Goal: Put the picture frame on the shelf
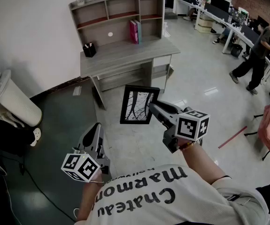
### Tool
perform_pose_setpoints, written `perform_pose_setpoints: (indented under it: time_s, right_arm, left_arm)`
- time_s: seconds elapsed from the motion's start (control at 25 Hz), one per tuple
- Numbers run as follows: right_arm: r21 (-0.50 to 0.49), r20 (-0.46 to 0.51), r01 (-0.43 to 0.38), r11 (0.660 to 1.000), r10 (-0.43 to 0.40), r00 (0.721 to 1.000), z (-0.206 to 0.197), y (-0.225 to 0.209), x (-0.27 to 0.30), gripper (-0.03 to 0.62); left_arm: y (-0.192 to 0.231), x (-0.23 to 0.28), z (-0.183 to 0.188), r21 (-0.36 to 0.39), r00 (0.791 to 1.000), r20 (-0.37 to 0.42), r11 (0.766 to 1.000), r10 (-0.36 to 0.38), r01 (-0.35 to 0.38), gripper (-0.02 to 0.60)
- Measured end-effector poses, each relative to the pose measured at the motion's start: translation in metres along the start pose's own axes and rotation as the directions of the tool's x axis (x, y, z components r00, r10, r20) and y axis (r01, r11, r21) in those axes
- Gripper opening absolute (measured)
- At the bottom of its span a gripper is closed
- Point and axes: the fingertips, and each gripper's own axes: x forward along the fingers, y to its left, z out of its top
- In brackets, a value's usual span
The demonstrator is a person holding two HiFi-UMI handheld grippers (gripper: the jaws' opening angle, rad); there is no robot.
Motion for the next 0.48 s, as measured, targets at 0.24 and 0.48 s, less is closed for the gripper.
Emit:
perform_pose_setpoints:
  time_s: [0.24, 0.48]
  right_arm:
    - [-0.006, 0.008, -0.008, 1.0, 0.008, 1.0, 0.002, 0.003, -0.002, 0.089]
    - [-0.013, 0.019, -0.001, 1.0, 0.001, 1.0, -0.003, 0.014, 0.022, 0.089]
  left_arm:
    - [-0.002, -0.002, 0.005, 0.008, 1.0, 0.014, 1.0, -0.002, 0.002, 0.017]
    - [0.023, -0.011, 0.018, 0.017, 1.0, 0.021, 1.0, -0.008, 0.008, 0.017]
